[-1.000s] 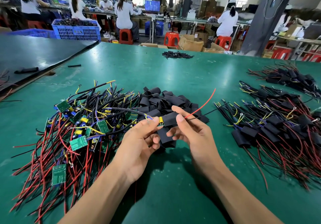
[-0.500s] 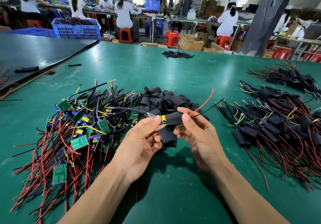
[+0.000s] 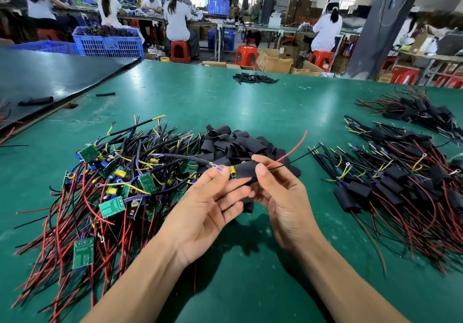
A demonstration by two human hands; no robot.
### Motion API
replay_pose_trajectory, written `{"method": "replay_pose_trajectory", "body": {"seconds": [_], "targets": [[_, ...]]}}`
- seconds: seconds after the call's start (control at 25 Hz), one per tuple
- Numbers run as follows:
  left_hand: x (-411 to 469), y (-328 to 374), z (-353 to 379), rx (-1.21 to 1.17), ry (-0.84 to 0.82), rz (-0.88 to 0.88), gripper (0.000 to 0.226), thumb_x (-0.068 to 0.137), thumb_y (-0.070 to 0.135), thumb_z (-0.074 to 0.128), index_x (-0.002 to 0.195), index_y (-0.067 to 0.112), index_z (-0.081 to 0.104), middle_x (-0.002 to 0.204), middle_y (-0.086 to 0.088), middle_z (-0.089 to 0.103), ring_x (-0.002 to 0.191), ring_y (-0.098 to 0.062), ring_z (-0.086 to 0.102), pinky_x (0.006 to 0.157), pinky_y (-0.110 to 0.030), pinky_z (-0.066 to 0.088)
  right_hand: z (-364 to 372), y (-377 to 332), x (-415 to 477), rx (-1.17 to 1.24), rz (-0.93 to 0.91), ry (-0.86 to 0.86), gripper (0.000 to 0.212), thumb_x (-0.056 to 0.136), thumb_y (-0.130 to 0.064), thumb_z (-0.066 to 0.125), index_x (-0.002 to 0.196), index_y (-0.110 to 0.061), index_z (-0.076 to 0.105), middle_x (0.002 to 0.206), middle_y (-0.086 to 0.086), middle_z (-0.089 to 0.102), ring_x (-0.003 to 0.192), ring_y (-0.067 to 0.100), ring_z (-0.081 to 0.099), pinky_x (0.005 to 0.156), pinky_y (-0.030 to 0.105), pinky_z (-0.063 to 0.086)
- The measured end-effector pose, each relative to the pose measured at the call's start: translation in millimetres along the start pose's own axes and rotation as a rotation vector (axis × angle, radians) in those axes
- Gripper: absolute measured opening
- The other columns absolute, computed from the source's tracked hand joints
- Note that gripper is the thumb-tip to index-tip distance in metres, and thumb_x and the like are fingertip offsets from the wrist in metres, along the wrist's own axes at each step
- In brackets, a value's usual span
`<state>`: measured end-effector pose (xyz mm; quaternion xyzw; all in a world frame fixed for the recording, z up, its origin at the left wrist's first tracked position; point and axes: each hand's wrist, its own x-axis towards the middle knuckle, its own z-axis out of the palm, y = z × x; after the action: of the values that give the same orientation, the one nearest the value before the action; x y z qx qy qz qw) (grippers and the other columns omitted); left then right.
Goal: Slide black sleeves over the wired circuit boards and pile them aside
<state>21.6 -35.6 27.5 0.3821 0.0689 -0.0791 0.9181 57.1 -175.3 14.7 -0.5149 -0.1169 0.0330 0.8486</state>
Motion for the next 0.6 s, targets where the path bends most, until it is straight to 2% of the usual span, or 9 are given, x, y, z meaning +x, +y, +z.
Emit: {"method": "replay_pose_trajectory", "body": {"seconds": [0.2,0.4,0.52,0.6], "targets": [[0.4,1.6,-3.3,0.000,0.026,0.021,0.023,0.067,0.024,0.074,0.087,0.019,0.063,0.082,-0.005,0.074,0.070,-0.011,0.072,0.060,-0.021,0.057,-1.1,-1.9,-0.6,-0.137,-0.049,-0.037,0.018,0.077,-0.026,0.081,0.095,-0.026,0.078,0.076,0.000,0.069,0.059,0.016,0.061,0.062,0.022,0.048],[2.5,2.4,-5.8,0.092,0.049,0.062,0.029,0.064,0.024,0.075,0.090,0.016,0.064,0.076,-0.003,0.072,0.066,-0.010,0.071,0.061,-0.021,0.057,-4.1,-5.0,0.8,-0.206,-0.078,-0.063,0.020,0.081,-0.020,0.072,0.097,-0.029,0.078,0.074,0.001,0.070,0.061,0.016,0.064,0.062,0.021,0.049],[1.5,5.2,-8.1,0.132,0.019,0.052,0.033,0.062,0.029,0.079,0.089,0.018,0.063,0.078,-0.003,0.070,0.067,-0.012,0.070,0.060,-0.023,0.057,-3.3,-2.1,-0.7,-0.216,-0.076,-0.071,0.019,0.081,-0.017,0.072,0.096,-0.027,0.078,0.073,0.002,0.070,0.060,0.015,0.064,0.060,0.021,0.050],[1.0,6.6,-9.0,0.148,-0.015,0.023,0.028,0.065,0.031,0.079,0.087,0.020,0.065,0.084,-0.006,0.070,0.072,-0.016,0.071,0.060,-0.026,0.057,-3.1,0.8,-1.0,-0.200,-0.062,-0.065,0.018,0.081,-0.016,0.072,0.095,-0.025,0.078,0.073,0.000,0.070,0.059,0.013,0.062,0.059,0.022,0.051]]}}
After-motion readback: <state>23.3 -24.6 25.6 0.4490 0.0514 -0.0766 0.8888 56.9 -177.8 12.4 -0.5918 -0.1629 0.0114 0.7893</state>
